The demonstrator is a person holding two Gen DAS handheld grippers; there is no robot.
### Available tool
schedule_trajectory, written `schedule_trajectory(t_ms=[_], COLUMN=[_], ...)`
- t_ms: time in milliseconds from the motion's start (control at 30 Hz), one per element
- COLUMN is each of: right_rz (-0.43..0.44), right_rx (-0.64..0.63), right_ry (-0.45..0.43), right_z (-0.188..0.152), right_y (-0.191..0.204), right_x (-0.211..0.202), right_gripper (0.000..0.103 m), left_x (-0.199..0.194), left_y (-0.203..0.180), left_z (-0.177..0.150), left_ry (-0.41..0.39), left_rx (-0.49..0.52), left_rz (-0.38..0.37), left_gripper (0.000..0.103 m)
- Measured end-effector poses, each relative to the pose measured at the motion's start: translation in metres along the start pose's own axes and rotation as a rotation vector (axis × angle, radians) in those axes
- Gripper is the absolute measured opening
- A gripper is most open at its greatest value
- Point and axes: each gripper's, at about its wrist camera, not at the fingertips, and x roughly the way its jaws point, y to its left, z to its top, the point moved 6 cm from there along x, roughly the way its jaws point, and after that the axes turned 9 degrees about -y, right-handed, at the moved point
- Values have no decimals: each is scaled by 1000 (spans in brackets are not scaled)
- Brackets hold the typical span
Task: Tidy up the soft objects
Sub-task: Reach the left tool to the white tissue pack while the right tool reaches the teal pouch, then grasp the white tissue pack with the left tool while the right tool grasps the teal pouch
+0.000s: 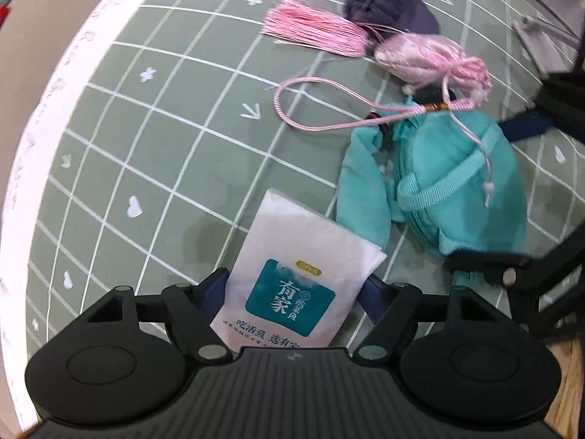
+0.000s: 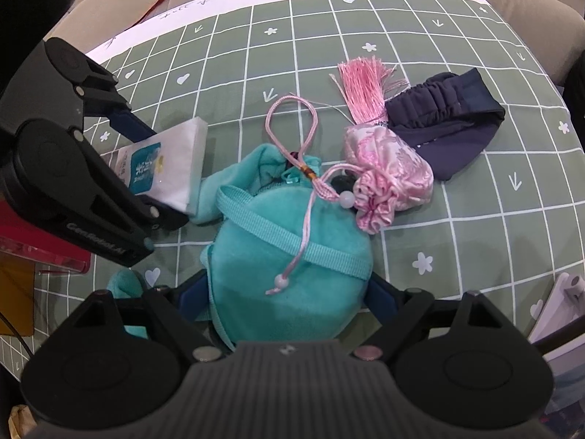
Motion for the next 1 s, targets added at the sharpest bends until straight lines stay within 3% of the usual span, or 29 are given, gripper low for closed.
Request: schedule_trajectory(t_ms=[200,333,500,667,1000], right_rz=[4,-8,-10,18,42], right_rx=[7,-2,6,43,126], right_ry=[-7,-15,-39,-79,-135], right_z=[-1,-1,-1,-2,-4], right_y=[0,2,4,2,4], right_x=[-2,-5,-15,-33,-73], right_gripper=[85,82,81,81,80], left_x=[-6,-16,-49,-78,-137], left_y=[-16,-26,-24,-20,-27], left_z=[5,4,0,-12,-27], left_ry=[13,2,-95,-150,-225], left_rx=[-89,-161,-238,-363,-466], left_rz=[91,106,125,97,70], left_gripper=[84,84,84,84,84])
